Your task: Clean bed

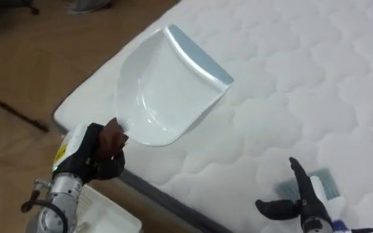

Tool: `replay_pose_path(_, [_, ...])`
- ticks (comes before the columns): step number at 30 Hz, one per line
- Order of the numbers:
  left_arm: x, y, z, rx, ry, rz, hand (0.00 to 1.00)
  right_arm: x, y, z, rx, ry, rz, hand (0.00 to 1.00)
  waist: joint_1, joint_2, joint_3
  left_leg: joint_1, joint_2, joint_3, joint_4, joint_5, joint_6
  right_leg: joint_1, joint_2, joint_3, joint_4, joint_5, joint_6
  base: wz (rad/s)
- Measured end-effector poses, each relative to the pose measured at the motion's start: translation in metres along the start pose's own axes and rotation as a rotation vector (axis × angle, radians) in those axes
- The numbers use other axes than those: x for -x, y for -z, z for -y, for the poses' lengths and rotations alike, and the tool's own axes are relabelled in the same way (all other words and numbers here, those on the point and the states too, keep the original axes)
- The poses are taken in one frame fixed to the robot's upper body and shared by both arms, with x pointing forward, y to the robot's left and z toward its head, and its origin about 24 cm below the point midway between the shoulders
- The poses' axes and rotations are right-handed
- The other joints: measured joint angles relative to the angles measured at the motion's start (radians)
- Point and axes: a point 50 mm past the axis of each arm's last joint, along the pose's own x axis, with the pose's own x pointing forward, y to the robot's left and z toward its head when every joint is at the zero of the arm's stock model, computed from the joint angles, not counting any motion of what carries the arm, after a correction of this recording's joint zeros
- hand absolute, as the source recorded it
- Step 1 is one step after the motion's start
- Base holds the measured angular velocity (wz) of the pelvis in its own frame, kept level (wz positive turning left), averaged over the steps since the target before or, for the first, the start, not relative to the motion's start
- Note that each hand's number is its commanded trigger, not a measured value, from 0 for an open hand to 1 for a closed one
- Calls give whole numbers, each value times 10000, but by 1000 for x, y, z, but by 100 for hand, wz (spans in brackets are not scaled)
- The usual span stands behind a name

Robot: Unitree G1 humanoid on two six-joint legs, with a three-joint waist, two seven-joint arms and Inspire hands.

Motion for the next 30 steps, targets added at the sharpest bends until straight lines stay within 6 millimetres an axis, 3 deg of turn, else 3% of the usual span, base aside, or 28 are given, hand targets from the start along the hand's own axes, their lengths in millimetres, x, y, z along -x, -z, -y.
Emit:
replay_pose_path(1, [0, 0, 1, 84, -2, -26, 100, 0, 0, 0, -4, -4, -11, 0, -67, 1, -1, -4, -1, -197, -11, 4, -8, 5, 77, 102, -47, 49, -15, -48])
replay_pose_path(3, [1, 4, 5, 267, -107, -245, 100, 2, 1, 0, -98, 67, 2, 0, -556, -3, -11, 69, 26, -437, -7, 9, -37, 138, 281, 305, -285, 167, -36, -19])
replay_pose_path(4, [1, 5, 6, 299, -133, -304, 100, 2, 0, 1, -125, 62, 45, 0, -605, 2, -14, 113, 30, -440, -13, 6, -42, 139, 299, 384, -306, 174, -43, -38])
replay_pose_path(7, [9, 11, 13, 499, -142, -612, 100, 0, -11, 2, -90, -78, 551, 0, -529, 66, -52, 323, 54, -649, -63, -60, -152, -99, 535, 1197, -286, 276, -144, -90])
replay_pose_path(10, [18, 18, 18, 596, -238, -921, 100, 1, -18, 1, -121, -341, 961, 0, -120, 127, -93, 531, -83, -2530, -64, -136, -264, -335, 946, 2349, -271, 468, -286, -124])
replay_pose_path(11, [22, 21, 19, 692, -363, -1071, 100, 0, -21, 0, -24, -455, 1137, 0, -33, 172, -104, 644, -201, -3491, -75, -147, -283, -383, 1117, 2817, -269, 547, -328, -123])
replay_pose_path(12, [25, 24, 20, 787, -423, -1233, 100, 0, -24, -1, 86, -570, 1304, 0, -18, 239, -112, 799, -238, -4094, -93, -159, -303, -383, 1261, 3206, -271, 606, -355, -116])
replay_pose_path(14, [29, 27, 20, 841, -428, -1262, 100, 0, -26, -1, 221, -769, 1388, 0, -45, 297, -159, 1013, -247, -4397, -215, -166, -315, -337, 1445, 3677, -246, 658, -381, -85])
replay_pose_path(18, [33, 30, 20, 1530, -560, -1349, 100, 0, -26, -2, 374, -1061, 1426, 0, -144, 305, -154, 1425, -206, -4415, -556, -171, -345, -519, 1802, 4549, -98, 773, -431, -72])
replay_pose_path(23, [34, 31, 21, 1565, -571, -1413, 100, -1, -25, 3, 349, -858, 1360, 0, -381, 298, -124, 1464, -175, -4415, -702, -190, -383, -685, 1950, 4843, -108, 924, -425, -23])
replay_pose_path(25, [34, 31, 21, 1562, -540, -1406, 73, 0, -22, 4, 399, -813, 1273, 0, -447, 262, -91, 1480, -177, -4413, -716, -192, -385, -718, 1981, 4938, -114, 959, -410, -10])
replay_pose_path(26, [34, 30, 22, 1610, -532, -1409, 0, 0, -21, 4, 426, -818, 1246, 0, -440, 257, -80, 1465, -176, -4394, -719, -210, -416, -729, 1997, 4976, -110, 983, -404, -13])
replay_pose_path(30, [34, 28, 26, 1687, -385, -1352, 0, 1, -22, 2, 157, -771, 1187, 0, -487, 277, -14, 1346, -209, -4325, -719, -362, -433, -930, 2015, 5052, 83, 990, -345, -8])
